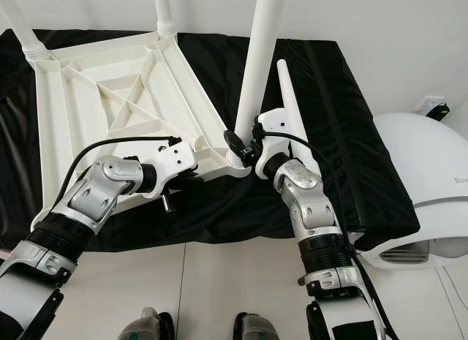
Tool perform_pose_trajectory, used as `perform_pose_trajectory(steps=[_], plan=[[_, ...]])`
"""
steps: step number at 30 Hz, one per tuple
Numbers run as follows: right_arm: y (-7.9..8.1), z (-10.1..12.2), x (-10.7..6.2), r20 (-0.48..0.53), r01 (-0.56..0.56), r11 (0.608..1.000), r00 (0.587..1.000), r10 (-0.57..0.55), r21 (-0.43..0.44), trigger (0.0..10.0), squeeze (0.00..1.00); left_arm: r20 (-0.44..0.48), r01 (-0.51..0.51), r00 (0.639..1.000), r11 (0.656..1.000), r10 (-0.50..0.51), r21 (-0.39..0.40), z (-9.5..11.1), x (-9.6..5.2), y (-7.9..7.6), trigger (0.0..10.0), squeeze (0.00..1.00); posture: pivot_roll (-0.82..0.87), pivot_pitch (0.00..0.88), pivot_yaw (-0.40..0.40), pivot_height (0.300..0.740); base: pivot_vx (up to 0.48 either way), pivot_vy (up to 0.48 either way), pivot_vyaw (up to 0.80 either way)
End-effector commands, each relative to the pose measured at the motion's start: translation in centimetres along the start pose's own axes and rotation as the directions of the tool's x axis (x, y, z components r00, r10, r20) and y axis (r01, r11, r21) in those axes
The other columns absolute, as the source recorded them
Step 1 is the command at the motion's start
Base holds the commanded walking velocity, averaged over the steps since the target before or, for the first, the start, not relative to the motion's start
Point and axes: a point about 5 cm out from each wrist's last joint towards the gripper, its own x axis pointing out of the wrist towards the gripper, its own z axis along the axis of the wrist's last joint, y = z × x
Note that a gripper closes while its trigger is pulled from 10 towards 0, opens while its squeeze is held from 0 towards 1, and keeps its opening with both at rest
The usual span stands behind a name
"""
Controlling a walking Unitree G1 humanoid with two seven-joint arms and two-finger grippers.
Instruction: Building children table
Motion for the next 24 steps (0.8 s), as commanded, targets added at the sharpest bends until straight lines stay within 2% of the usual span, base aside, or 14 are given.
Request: perform_pose_trajectory(steps=[1,7,13,21,22,24], plan=[[-2.4,-4.1,-1.7,-0.196,0.131,0.989,0.974,-0.116,0.067,10.0,0.00,0.091,0.048,0.994,0.997,-0.053,0.060,1.7,-0.4,-0.6,10.0,0.00,0.03,0.103,-0.013,0.740,0.000,0.000,0.00],[-1.4,-4.7,-2.0,-0.186,0.138,0.987,0.975,-0.121,0.080,10.0,0.00,0.097,0.028,0.995,0.998,-0.033,0.049,1.7,-0.5,-0.6,10.0,0.00,0.03,0.105,-0.018,0.740,0.000,0.000,0.00],[-0.3,-4.7,-2.3,-0.135,0.220,0.969,0.970,-0.204,0.112,10.0,0.00,0.113,0.001,0.994,1.000,-0.002,0.008,2.0,-0.2,-0.7,10.0,0.00,0.02,0.113,-0.016,0.740,0.000,0.000,0.00],[0.2,-4.6,-2.2,-0.107,0.352,0.922,0.935,-0.338,0.162,10.0,0.00,0.150,-0.009,0.989,0.999,0.014,-0.034,2.6,0.3,-1.3,10.0,0.00,0.02,0.119,-0.011,0.740,0.000,0.000,0.00],[0.4,-4.5,-2.0,-0.096,0.404,0.897,0.915,-0.392,0.180,10.0,0.00,0.162,-0.004,0.987,0.999,0.012,-0.046,2.9,0.4,-1.7,10.0,0.00,0.03,0.123,-0.010,0.740,0.000,0.000,0.00],[0.5,-4.4,-1.9,-0.094,0.421,0.887,0.907,-0.411,0.189,10.0,0.00,0.166,-0.002,0.986,0.999,0.010,-0.049,2.9,0.4,-1.8,10.0,0.00,0.03,0.123,-0.010,0.740,0.000,0.000,0.00]])
